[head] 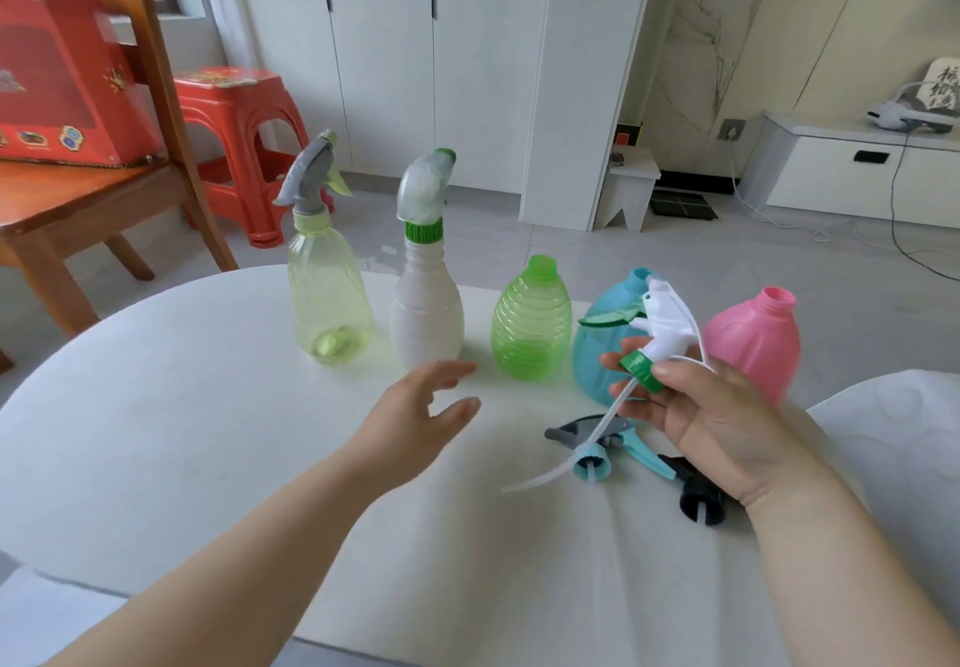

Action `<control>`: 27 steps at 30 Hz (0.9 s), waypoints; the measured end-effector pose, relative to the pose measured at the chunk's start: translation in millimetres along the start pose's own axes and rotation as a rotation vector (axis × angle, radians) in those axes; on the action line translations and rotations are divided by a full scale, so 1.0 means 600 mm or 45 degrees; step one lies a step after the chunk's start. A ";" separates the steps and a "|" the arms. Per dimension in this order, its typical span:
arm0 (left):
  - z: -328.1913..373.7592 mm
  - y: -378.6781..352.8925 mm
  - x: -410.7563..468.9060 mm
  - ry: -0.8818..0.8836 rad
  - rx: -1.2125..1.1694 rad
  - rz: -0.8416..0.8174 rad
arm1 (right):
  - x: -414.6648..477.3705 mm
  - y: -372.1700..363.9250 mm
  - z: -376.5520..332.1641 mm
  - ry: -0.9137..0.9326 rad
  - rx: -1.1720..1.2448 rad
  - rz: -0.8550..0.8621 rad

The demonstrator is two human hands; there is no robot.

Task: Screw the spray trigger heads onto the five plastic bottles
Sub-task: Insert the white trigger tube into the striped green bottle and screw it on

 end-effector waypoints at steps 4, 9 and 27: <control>0.043 -0.025 0.073 0.004 -0.066 0.159 | 0.008 0.023 0.011 0.014 -0.027 -0.013; 0.038 -0.055 0.130 0.160 -0.159 0.213 | 0.018 0.035 0.008 0.049 0.027 -0.020; 0.053 -0.033 0.106 0.012 -0.192 0.165 | -0.006 0.030 -0.006 0.091 0.048 -0.006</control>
Point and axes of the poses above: each hand's wrist, its own x-axis towards the middle knuckle, its own y-axis out of the back of the hand, z = x × y, the point moved 6 cm from there along x, towards the middle knuckle, and after that the axes turned 11 degrees about x, right-handed, at the moved point
